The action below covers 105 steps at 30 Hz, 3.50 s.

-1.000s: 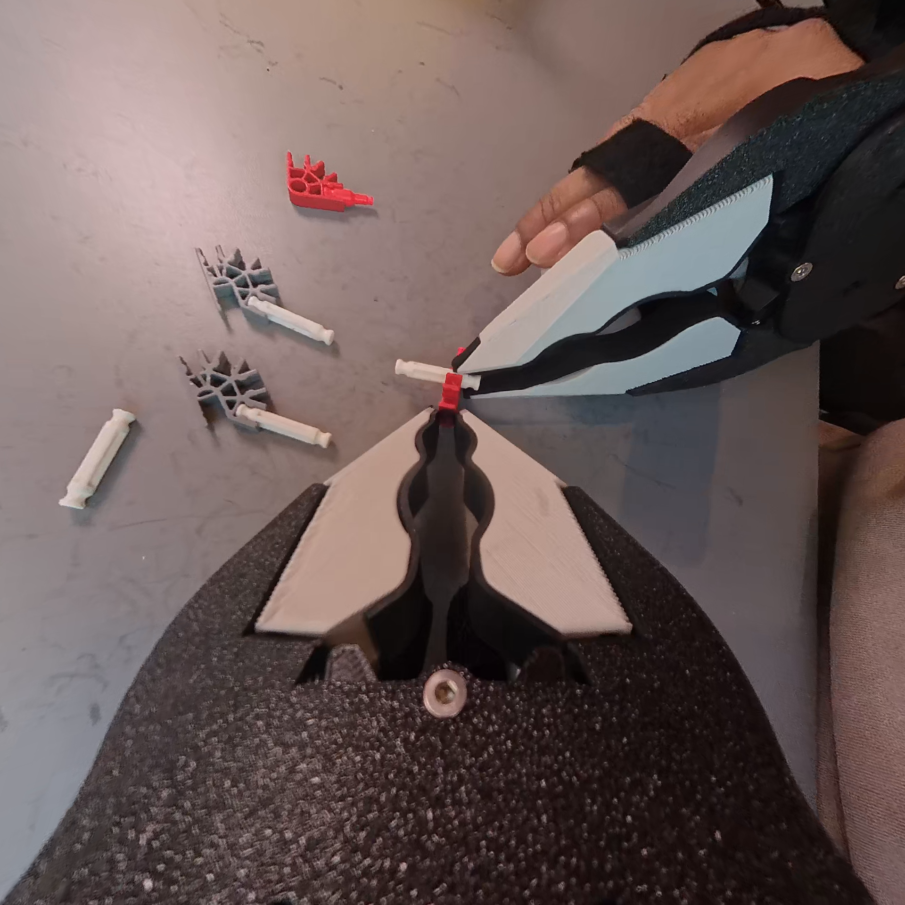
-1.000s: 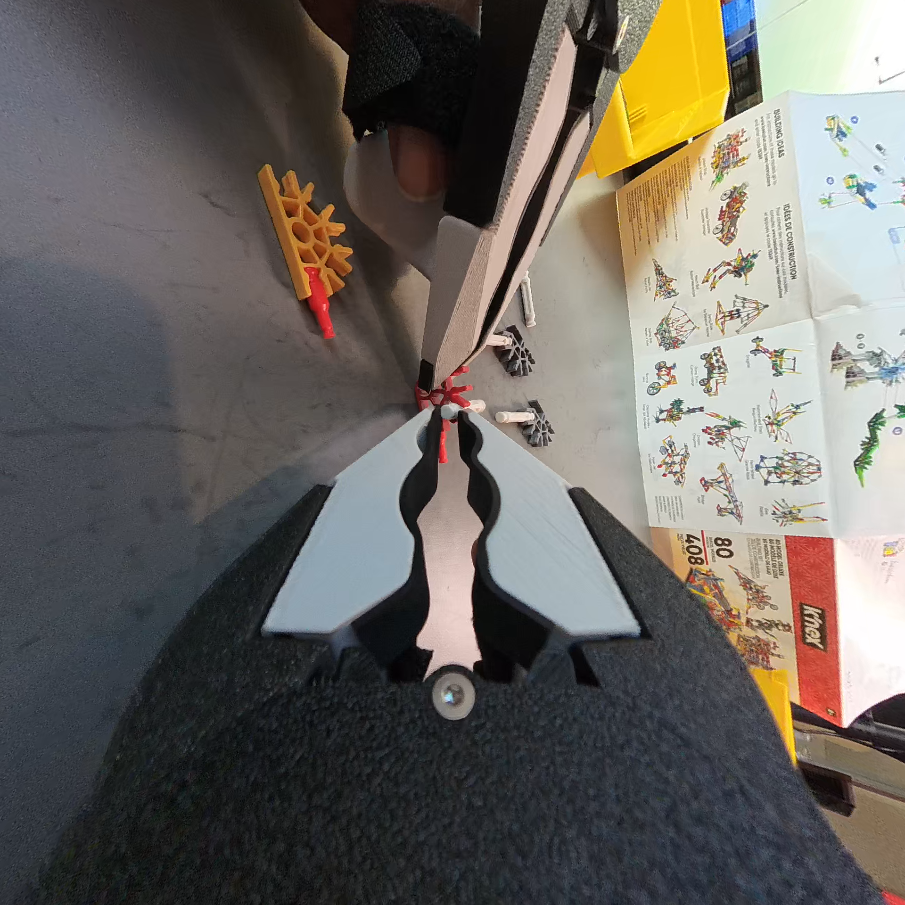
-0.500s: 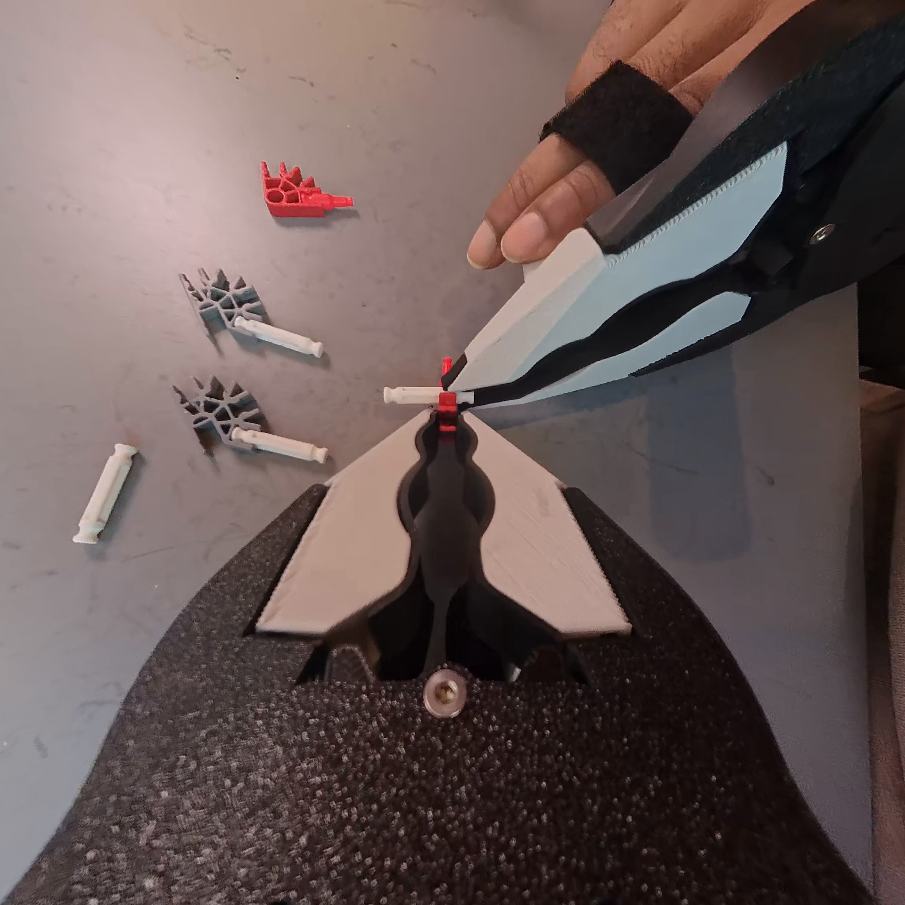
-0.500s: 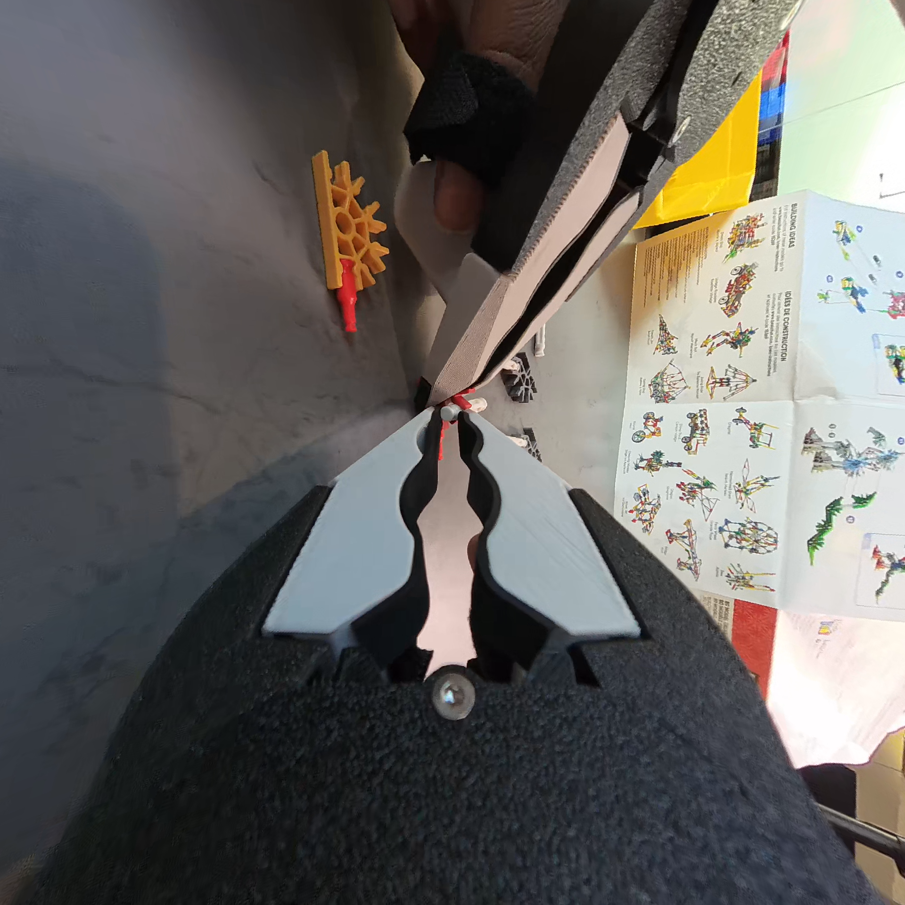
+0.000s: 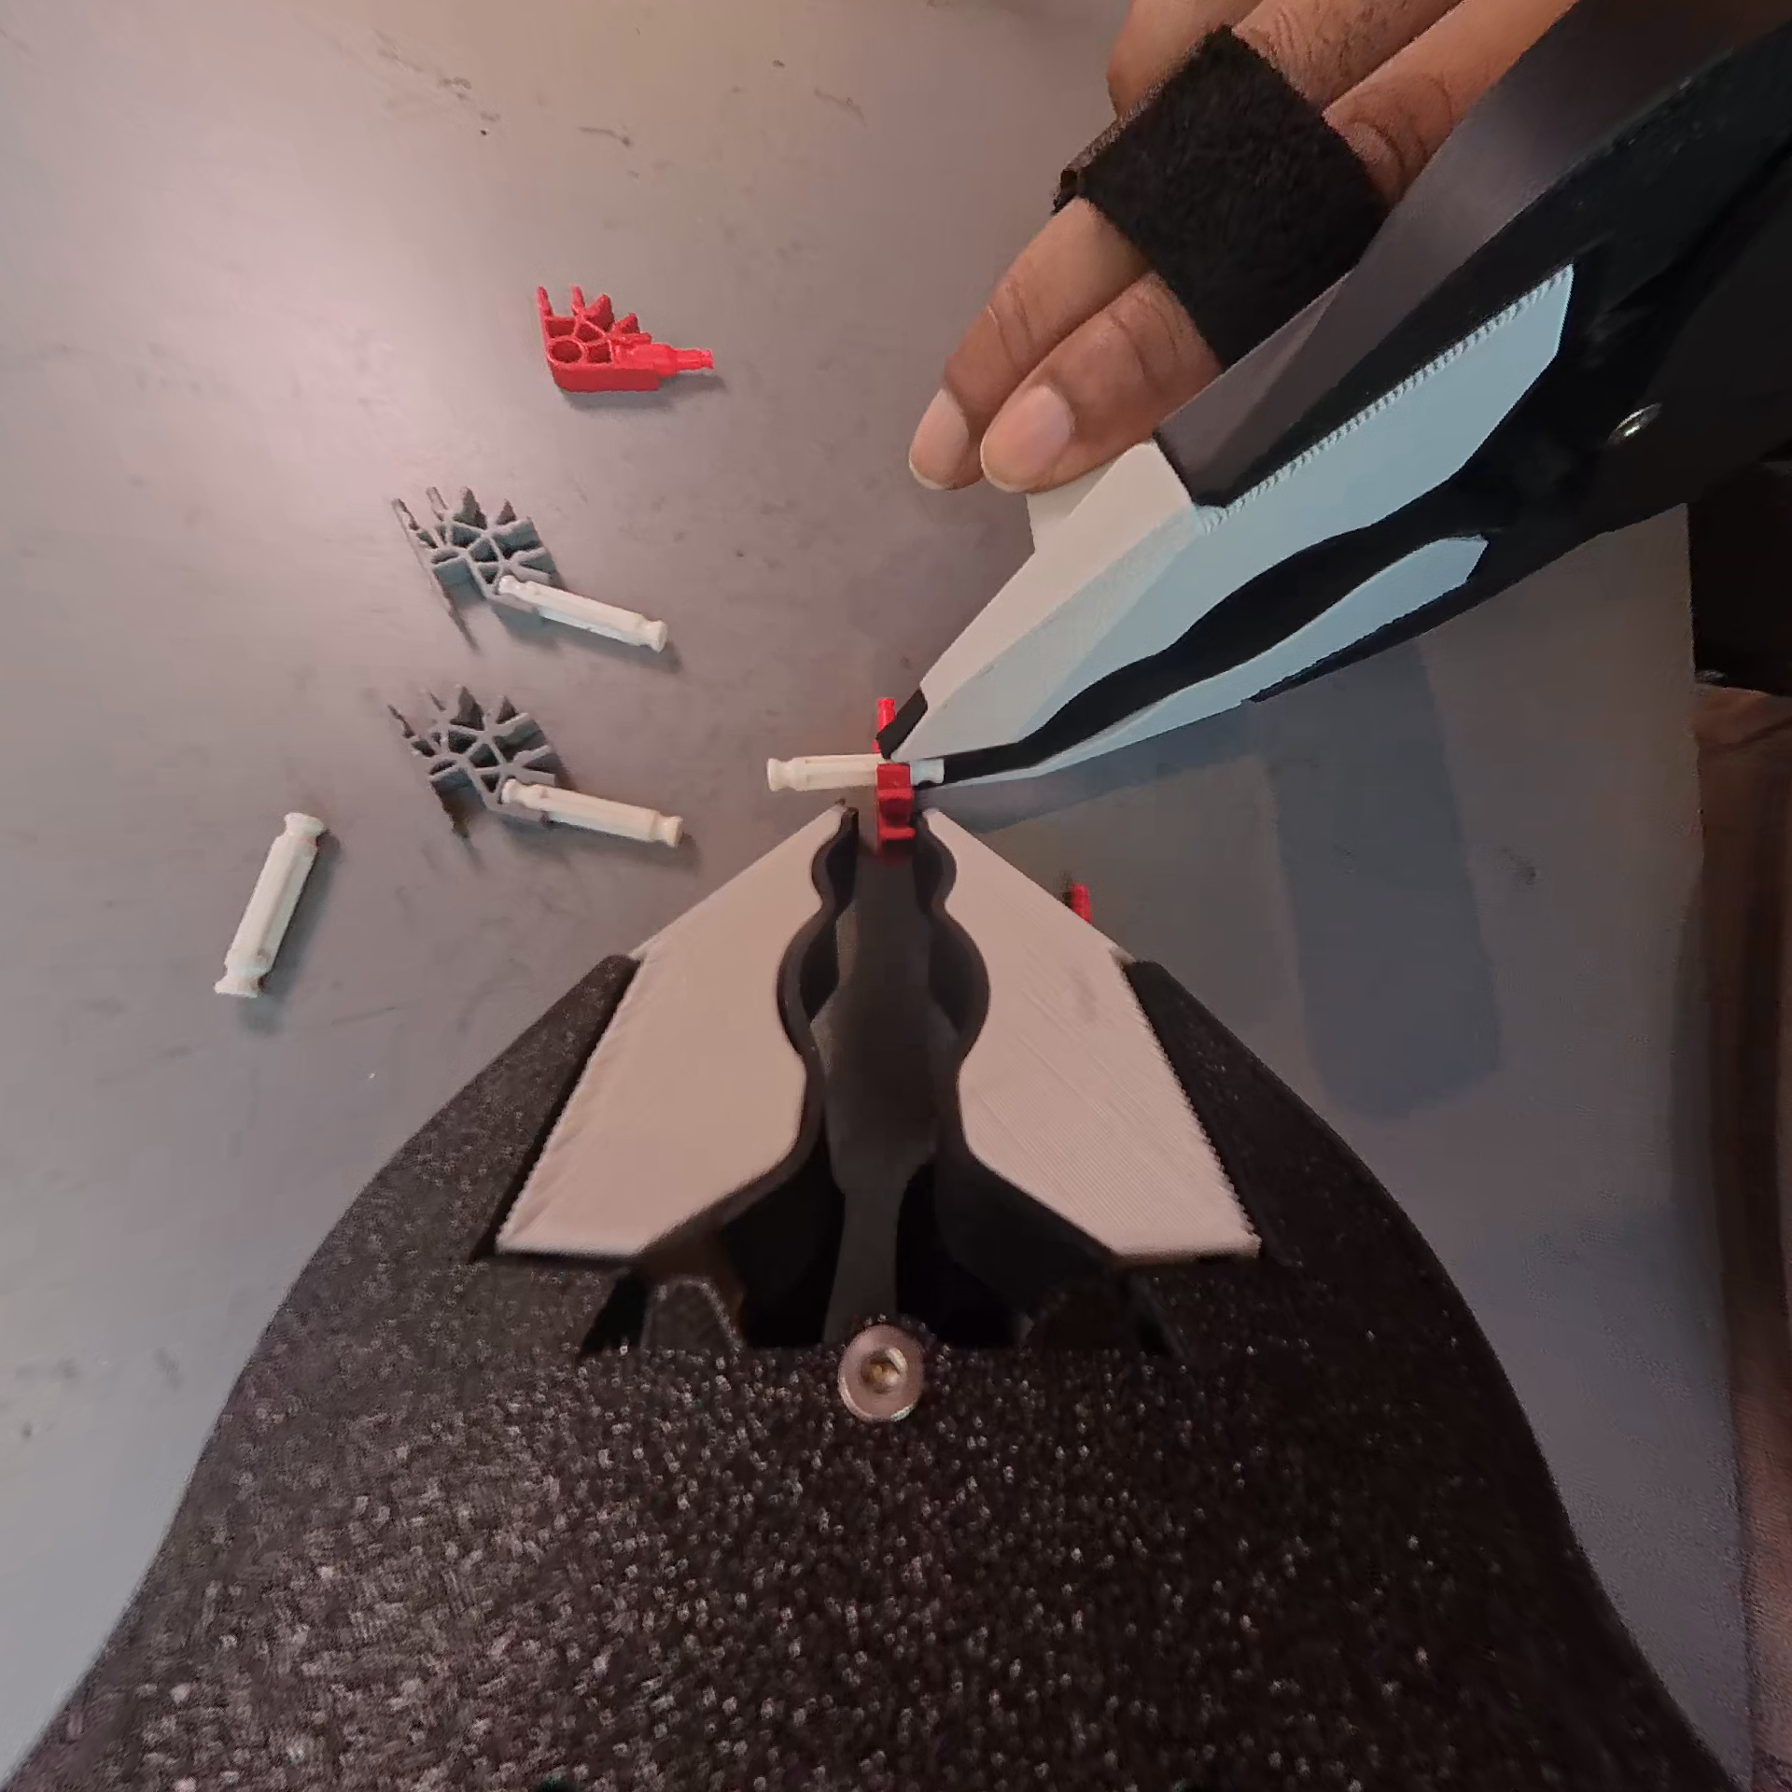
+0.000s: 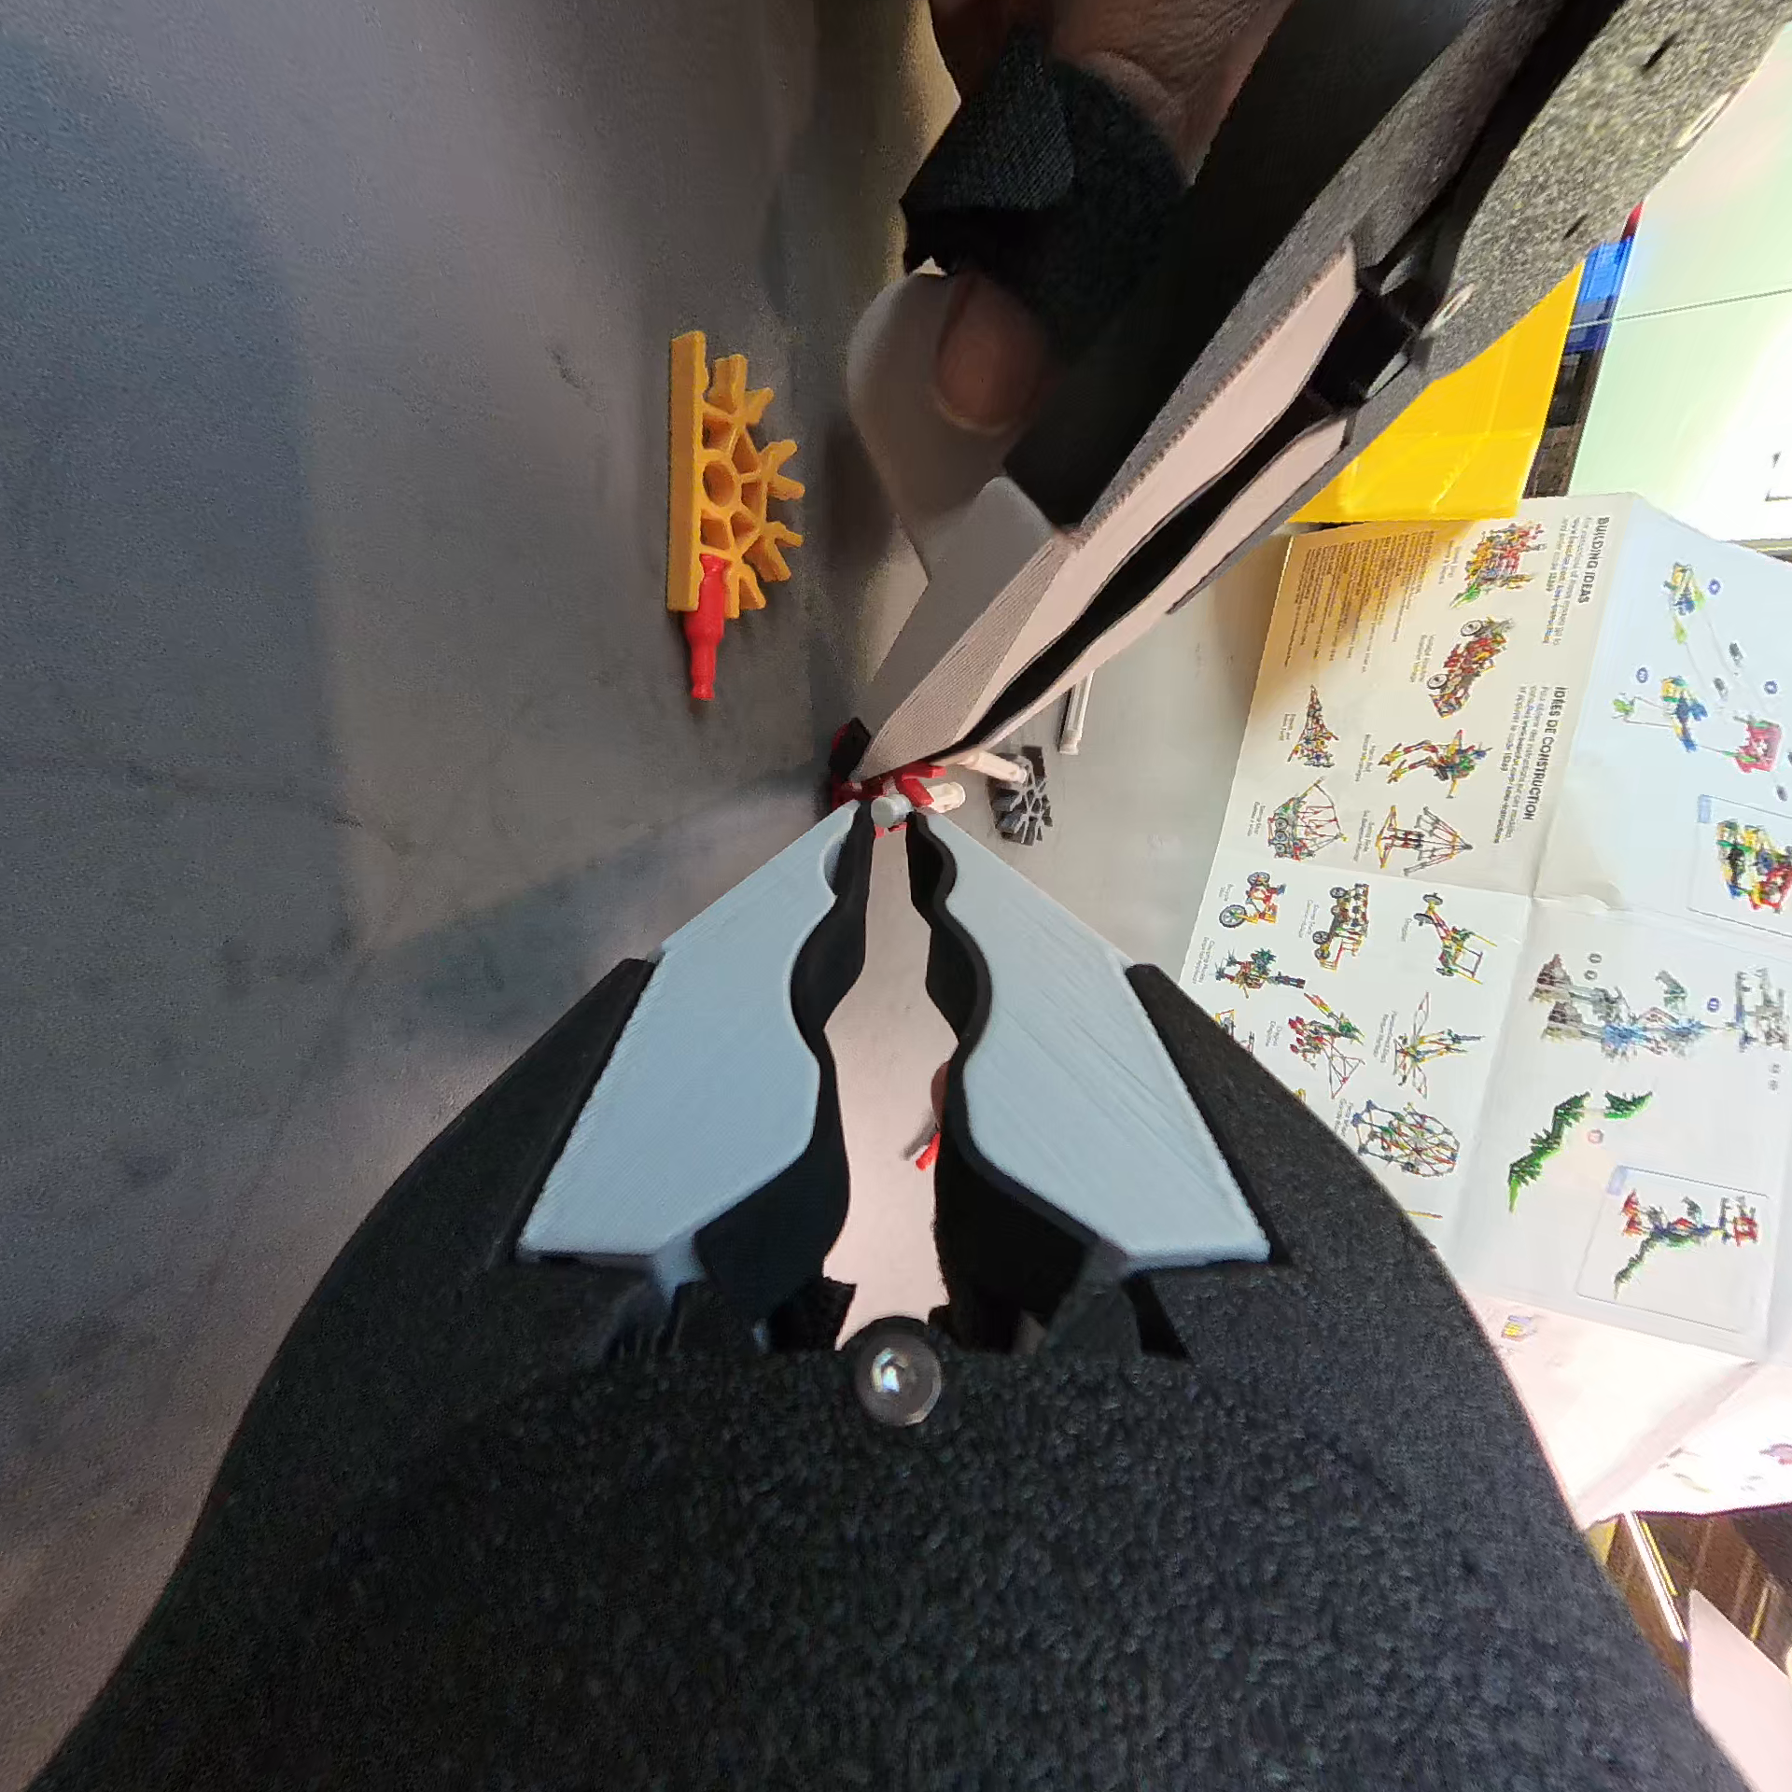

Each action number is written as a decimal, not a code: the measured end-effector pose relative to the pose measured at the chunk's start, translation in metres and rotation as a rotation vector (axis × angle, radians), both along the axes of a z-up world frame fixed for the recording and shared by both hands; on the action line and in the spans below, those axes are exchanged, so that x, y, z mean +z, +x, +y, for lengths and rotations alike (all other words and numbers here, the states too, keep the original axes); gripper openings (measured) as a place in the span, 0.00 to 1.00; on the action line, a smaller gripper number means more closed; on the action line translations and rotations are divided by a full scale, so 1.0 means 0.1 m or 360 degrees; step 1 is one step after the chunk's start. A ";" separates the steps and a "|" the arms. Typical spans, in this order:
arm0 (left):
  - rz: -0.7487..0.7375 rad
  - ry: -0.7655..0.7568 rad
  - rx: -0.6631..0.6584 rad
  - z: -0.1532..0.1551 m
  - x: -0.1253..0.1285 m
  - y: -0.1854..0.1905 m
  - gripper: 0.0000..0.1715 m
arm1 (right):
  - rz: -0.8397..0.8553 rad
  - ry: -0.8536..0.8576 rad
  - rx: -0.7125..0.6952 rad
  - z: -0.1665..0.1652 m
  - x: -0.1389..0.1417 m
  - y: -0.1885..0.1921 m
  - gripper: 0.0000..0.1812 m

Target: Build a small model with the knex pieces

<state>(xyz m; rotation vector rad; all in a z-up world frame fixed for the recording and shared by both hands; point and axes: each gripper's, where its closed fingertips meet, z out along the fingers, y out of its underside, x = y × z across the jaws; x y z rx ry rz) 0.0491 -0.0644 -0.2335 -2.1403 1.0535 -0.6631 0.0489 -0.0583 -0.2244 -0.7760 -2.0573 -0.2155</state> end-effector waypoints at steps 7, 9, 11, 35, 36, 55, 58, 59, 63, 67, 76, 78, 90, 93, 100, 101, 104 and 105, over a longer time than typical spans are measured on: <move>0.0026 0.0011 -0.0008 -0.04 0.00 -0.05 0.03 | -0.0015 0.0051 0.0025 -0.03 0.00 -0.05 0.02; 0.0044 0.0043 -0.0018 -0.04 0.00 -0.05 0.03 | 0.0003 0.0061 0.0033 -0.04 0.00 -0.05 0.02; 0.0060 0.0075 -0.0031 -0.04 0.00 -0.05 0.03 | 0.0038 0.0034 0.0031 -0.05 0.00 -0.06 0.02; 0.0030 0.0093 -0.0198 -0.04 0.00 -0.11 0.03 | -0.0008 -0.0063 0.0082 -0.07 -0.03 -0.08 0.08; 0.0012 0.0088 -0.0199 -0.05 0.01 -0.11 0.03 | 0.0017 -0.0131 0.0060 -0.06 -0.04 -0.07 0.07; -0.1366 -0.0452 -0.0350 -0.27 1.11 -0.07 0.03 | 0.0990 -0.0960 0.0106 -0.18 0.92 -0.15 0.24; -0.1459 -0.0553 -0.0363 -0.29 1.16 -0.04 0.03 | 0.0972 -0.0885 0.0176 -0.24 1.01 -0.20 0.23; -0.1483 -0.0584 -0.0360 -0.29 1.17 -0.03 0.03 | 0.0969 -0.0868 0.0194 -0.27 1.03 -0.22 0.21; -0.1540 -0.0681 -0.0309 -0.28 1.17 -0.03 0.03 | 0.0979 -0.0784 0.0209 -0.26 1.06 -0.28 0.13; -0.1612 -0.0782 -0.0261 -0.25 1.18 -0.05 0.03 | 0.0988 -0.0850 0.0196 -0.24 1.05 -0.28 0.13; -0.1691 -0.0781 -0.0187 -0.22 1.22 -0.07 0.03 | 0.1086 -0.1205 0.0156 -0.22 1.10 -0.29 0.12; -0.1719 -0.0802 -0.0163 -0.21 1.23 -0.07 0.03 | 0.1100 -0.1254 0.0144 -0.21 1.10 -0.29 0.13; -0.1714 -0.0808 -0.0091 -0.15 1.17 -0.08 0.03 | 0.1103 -0.1210 0.0126 -0.16 1.05 -0.28 0.14; -0.1708 -0.0805 -0.0077 -0.13 1.16 -0.09 0.03 | 0.1098 -0.1170 0.0115 -0.14 1.04 -0.27 0.15; -0.1699 -0.0811 -0.0046 -0.11 1.12 -0.11 0.03 | 0.1062 -0.1059 0.0084 -0.08 0.99 -0.24 0.15; -0.1699 -0.0814 -0.0045 -0.11 1.12 -0.11 0.03 | 0.1058 -0.1049 0.0084 -0.08 0.99 -0.23 0.15; -0.1700 -0.0822 -0.0041 -0.10 1.12 -0.11 0.03 | 0.1047 -0.1023 0.0083 -0.08 0.98 -0.23 0.15; -0.1701 -0.0826 -0.0037 -0.10 1.11 -0.11 0.03 | 0.1042 -0.1010 0.0080 -0.07 0.97 -0.23 0.14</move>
